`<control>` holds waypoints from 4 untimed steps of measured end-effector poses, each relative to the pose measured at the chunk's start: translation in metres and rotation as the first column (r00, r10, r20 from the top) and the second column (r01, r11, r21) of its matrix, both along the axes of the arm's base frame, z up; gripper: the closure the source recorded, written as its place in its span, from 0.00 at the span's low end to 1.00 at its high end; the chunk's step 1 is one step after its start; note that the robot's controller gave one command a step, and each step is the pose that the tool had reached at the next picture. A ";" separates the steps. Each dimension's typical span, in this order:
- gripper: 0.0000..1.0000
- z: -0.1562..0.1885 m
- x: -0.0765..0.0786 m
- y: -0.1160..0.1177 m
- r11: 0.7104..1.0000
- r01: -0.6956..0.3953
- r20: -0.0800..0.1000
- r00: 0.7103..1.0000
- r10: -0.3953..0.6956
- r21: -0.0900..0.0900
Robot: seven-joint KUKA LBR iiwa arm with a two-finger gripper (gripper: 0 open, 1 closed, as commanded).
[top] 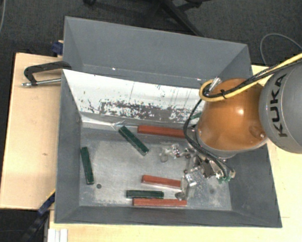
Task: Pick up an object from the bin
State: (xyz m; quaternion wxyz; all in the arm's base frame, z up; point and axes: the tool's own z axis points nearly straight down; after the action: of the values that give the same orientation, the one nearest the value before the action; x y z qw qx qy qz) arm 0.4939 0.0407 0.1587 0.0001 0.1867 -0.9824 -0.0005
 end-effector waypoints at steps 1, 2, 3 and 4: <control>0.00 -0.088 0.003 -0.002 0.999 -0.033 0.001 0.999 0.033 0.000; 1.00 -0.086 0.008 -0.026 0.995 0.098 0.002 0.995 -0.098 0.002; 1.00 -0.086 0.008 -0.026 0.995 0.098 0.002 0.995 -0.098 0.002; 1.00 -0.083 0.008 -0.026 0.995 0.098 0.002 0.995 -0.098 0.002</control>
Offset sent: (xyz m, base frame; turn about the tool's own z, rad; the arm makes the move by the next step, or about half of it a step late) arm 0.0067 -0.0277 -0.0887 0.0971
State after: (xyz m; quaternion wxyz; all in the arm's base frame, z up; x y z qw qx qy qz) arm 0.5015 0.0146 0.0760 -0.0010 0.1382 -0.9904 -0.0011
